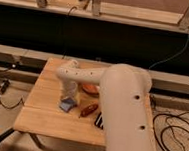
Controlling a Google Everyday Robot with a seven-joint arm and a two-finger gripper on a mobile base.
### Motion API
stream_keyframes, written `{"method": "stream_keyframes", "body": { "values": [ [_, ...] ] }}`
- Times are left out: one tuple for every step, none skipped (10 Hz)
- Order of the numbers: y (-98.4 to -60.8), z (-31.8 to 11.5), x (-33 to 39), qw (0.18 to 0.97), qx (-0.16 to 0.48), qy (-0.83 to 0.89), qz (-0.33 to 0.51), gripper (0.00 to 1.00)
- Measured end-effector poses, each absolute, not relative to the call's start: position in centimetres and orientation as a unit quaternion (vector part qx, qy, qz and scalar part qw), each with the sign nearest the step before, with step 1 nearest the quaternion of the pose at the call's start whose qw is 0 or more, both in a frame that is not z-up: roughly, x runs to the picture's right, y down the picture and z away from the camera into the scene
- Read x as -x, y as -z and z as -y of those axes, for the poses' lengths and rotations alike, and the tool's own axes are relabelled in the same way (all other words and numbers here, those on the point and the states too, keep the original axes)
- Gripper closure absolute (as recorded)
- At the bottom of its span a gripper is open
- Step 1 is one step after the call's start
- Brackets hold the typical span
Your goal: Place the white sponge in the ceramic cup
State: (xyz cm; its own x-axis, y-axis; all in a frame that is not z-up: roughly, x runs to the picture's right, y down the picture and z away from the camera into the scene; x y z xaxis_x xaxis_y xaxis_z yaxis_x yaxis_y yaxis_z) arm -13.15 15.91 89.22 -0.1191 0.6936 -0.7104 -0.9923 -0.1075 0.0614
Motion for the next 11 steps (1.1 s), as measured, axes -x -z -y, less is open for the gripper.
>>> {"method": "stream_keyframes", "body": {
  "values": [
    [-89.2,-16.2,13.2,0.607,0.271,-0.692,-0.28,0.72],
    [-89.2,-16.4,13.3,0.607,0.273,-0.692,-0.28,0.8],
    [-89.1,-16.2,13.3,0.608,0.273,-0.692,-0.278,0.92],
    [-88.8,-15.3,13.5,0.61,0.271,-0.696,-0.266,0.99],
    [-88.5,-14.3,13.7,0.613,0.267,-0.699,-0.254,1.0],
    [-87.8,-12.5,13.6,0.62,0.254,-0.703,-0.237,1.0],
    [-86.9,-10.5,13.5,0.628,0.239,-0.707,-0.22,1.0],
    [-86.1,-8.7,13.3,0.633,0.226,-0.712,-0.204,1.0],
    [-85.2,-6.7,12.7,0.634,0.21,-0.72,-0.187,1.0],
    [-84.4,-5.5,12.1,0.632,0.202,-0.727,-0.177,1.0],
    [-83.8,-4.7,11.4,0.629,0.196,-0.733,-0.171,1.0]
  ]
}}
